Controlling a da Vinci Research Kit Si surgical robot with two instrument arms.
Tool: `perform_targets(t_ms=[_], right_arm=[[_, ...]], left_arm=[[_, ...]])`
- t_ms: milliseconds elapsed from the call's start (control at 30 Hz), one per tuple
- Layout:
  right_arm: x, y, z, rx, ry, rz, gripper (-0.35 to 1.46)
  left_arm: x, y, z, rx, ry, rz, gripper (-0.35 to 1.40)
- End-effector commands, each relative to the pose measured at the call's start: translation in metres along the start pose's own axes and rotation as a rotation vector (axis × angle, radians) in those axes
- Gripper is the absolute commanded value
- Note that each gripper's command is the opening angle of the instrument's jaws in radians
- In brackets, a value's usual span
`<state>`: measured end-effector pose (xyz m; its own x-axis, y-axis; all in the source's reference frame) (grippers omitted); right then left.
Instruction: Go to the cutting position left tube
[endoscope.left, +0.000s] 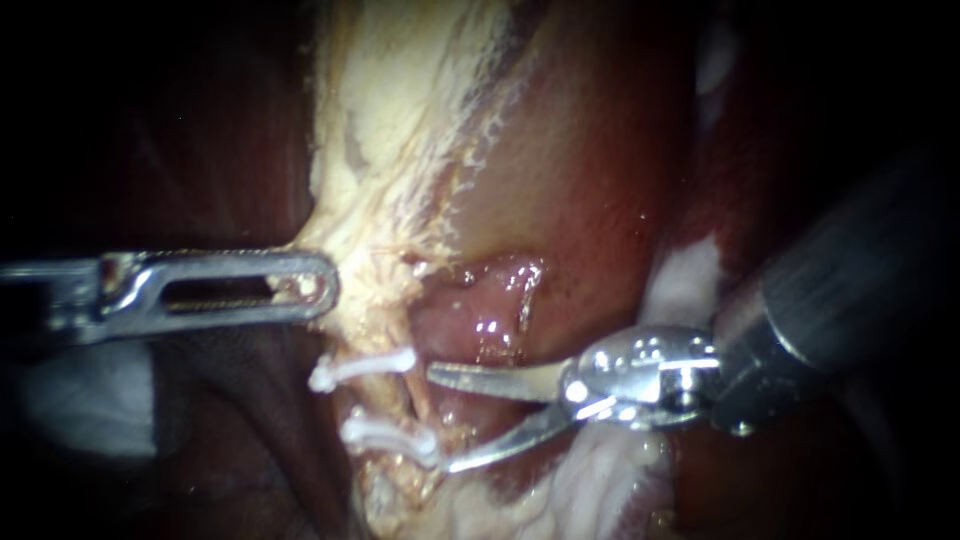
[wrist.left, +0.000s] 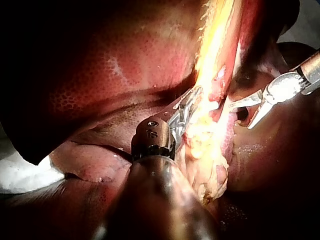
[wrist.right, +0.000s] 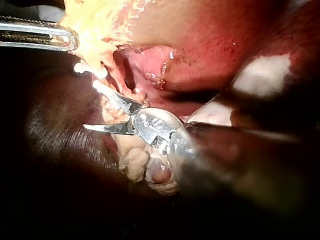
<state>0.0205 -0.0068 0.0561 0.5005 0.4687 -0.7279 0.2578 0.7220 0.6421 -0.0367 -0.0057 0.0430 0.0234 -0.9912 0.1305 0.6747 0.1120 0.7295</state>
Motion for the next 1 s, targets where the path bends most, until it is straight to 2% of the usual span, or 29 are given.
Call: perform_targets(t_ms=[33,267,500,1000], right_arm=[[-0.0002,0.0001,0.0003,0.002,-0.004,0.002,1.35],[-0.0015,0.0011,0.0025,0.011,-0.02,0.021,1.35],[-0.0023,0.0022,0.003,0.008,-0.026,0.031,1.35],[-0.0023,0.0031,0.0035,0.005,-0.025,0.039,1.35]], left_arm=[[0.0,0.0,-0.0001,0.001,-0.001,0.0,-0.23],[-0.0001,-0.0001,-0.0004,-0.001,-0.002,-0.001,-0.23],[0.0001,-0.0005,-0.0008,0.002,-0.007,-0.003,-0.23],[0.0002,-0.0009,-0.001,0.003,-0.01,-0.004,-0.23]])
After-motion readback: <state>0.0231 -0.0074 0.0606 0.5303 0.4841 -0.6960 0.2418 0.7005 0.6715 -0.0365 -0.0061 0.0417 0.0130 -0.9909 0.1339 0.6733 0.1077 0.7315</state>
